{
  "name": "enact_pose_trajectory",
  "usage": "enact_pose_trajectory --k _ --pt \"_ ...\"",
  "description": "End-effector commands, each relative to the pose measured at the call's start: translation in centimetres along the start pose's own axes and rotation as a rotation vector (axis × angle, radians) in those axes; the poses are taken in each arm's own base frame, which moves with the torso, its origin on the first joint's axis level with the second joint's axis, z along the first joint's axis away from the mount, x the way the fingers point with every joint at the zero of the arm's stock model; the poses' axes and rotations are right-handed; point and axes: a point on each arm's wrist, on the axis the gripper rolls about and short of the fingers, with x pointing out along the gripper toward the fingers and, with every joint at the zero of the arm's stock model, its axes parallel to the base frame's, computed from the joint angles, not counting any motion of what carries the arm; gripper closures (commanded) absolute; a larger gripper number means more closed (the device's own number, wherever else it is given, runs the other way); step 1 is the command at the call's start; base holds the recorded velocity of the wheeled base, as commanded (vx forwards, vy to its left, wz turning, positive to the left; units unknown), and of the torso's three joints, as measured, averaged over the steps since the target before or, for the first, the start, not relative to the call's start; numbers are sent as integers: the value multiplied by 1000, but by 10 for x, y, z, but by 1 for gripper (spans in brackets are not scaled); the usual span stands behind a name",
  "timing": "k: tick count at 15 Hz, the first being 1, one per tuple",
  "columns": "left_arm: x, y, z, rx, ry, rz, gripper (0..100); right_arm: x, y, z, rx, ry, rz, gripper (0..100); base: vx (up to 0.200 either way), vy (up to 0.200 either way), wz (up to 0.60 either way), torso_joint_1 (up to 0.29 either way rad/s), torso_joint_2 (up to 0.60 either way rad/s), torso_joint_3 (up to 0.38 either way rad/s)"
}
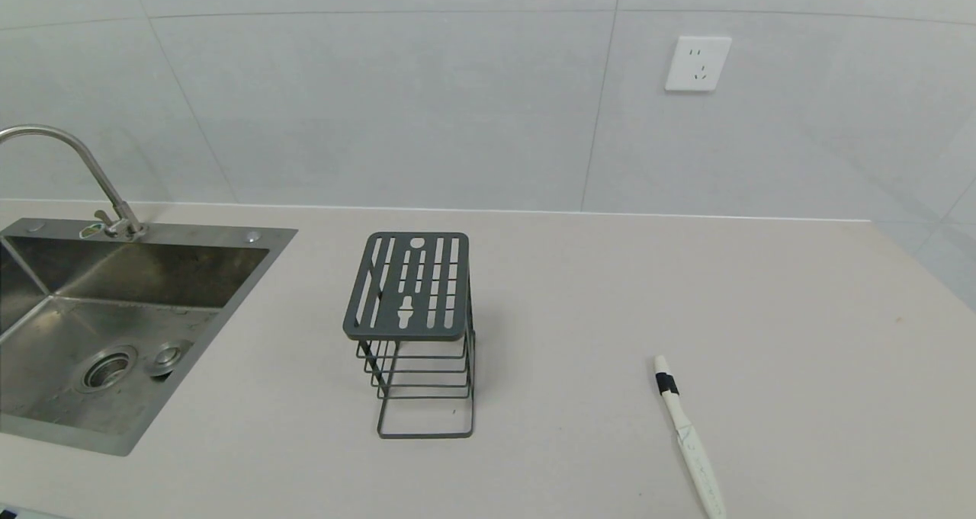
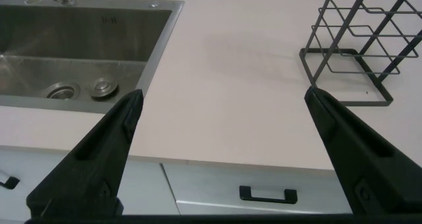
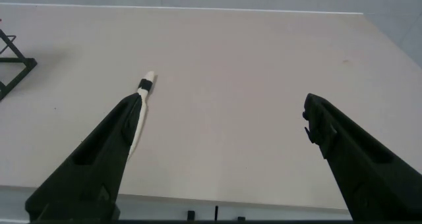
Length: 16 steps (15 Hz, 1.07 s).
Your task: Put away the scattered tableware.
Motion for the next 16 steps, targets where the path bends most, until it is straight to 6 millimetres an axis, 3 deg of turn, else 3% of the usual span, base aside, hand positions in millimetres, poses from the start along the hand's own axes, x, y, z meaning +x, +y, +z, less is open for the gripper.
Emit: enact_pose_trajectory --k 1,13,15,16 --pt "0 0 0 0 2 2 0 0 0 0 2 0 1 0 0 0 0 90 -188 -110" --pt "0 0 0 13 1 0 0 0 1 1 -5 -13 28 0 0 0 0 12 -27 -14" --pt "0 0 0 12 2 2 0 -2 2 21 -25 -209 85 0 0 0 0 0 0 0" --pt "0 0 0 12 1 2 0 -3 2 23 -33 -225 101 0 0 0 0 0 0 0"
